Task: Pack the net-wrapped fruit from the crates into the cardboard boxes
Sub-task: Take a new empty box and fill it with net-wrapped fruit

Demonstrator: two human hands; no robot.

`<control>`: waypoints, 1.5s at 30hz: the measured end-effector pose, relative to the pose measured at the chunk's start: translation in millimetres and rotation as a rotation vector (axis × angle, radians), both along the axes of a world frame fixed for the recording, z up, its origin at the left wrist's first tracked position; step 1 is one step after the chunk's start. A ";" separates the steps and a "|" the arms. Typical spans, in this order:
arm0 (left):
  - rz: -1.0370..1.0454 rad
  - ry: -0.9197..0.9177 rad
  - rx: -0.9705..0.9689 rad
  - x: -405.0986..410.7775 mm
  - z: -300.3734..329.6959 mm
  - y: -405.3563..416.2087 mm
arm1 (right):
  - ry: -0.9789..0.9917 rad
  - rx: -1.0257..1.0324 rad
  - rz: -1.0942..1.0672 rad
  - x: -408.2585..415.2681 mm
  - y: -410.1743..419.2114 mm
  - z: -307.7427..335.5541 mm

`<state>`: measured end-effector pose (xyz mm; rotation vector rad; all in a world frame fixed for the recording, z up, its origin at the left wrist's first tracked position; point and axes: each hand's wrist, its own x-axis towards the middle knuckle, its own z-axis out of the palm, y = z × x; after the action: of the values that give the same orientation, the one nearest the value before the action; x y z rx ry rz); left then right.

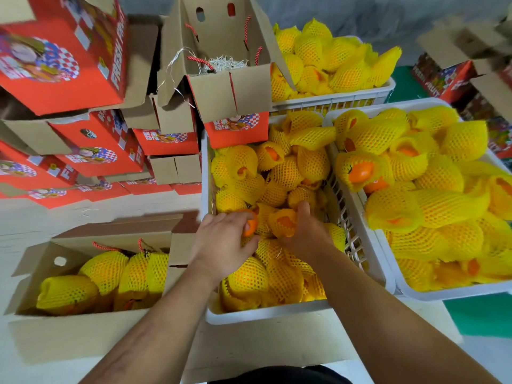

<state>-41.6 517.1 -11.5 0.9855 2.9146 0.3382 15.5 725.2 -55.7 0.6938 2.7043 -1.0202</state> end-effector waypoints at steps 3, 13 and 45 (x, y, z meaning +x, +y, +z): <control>0.014 -0.016 -0.001 0.4 1.9 1.9 | 0.122 -0.284 -0.148 1.4 0.2 12.2; 0.043 -0.036 0.066 -0.8 5.1 -1.0 | 0.136 -1.278 -0.284 -7.4 -44.4 25.5; 0.344 -0.515 0.892 1.1 15.3 -11.3 | 0.465 -0.597 -0.337 -90.3 -42.6 68.1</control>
<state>-40.4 505.8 3.8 0.3000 2.3860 1.7015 -74.8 682.6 12.4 0.8820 2.4180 -2.1827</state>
